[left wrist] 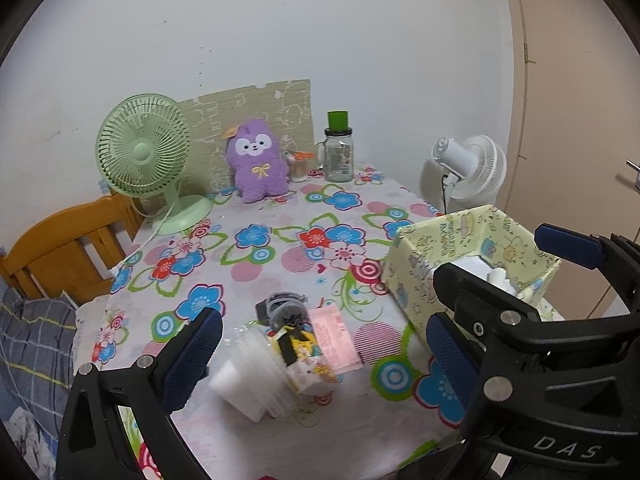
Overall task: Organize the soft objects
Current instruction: 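Withdraw both tools from the gift box back toward the remaining items, then grasp the clear cup stack with the left tool while the right tool grasps the yellow snack bag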
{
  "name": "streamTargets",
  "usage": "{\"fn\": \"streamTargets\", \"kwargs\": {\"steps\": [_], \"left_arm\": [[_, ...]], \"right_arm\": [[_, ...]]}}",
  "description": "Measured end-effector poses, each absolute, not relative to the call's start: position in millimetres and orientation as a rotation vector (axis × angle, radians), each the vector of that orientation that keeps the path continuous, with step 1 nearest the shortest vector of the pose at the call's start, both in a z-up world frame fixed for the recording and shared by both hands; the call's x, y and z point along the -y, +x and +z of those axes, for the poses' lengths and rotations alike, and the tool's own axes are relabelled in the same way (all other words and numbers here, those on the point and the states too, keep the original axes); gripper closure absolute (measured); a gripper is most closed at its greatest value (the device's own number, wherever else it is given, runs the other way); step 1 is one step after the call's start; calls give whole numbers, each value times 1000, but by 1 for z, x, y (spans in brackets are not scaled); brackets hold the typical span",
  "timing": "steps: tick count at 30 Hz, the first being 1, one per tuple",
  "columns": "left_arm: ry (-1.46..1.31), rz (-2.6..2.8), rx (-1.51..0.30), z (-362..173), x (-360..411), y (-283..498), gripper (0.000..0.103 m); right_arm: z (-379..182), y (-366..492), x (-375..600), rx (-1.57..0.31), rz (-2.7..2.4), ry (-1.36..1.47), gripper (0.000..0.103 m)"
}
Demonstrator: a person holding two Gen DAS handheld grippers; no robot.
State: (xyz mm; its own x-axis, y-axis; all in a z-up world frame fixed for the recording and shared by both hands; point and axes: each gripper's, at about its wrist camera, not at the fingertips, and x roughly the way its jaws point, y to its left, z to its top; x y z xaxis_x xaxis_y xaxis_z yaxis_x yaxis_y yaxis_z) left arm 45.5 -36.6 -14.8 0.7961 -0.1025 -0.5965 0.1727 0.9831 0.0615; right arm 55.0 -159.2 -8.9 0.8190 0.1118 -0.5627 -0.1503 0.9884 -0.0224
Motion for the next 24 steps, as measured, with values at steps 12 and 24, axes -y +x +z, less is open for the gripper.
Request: {"fn": "streamTargets", "kwargs": {"steps": [12,24], "left_arm": [[109,-133,-664,-28,9,50,0],[96,-131,-704,-48,-23,63,0]], "right_arm": [[-21,63,128,-611,188,-87,6],[-39,76,91,-588,231,-124,6]]}}
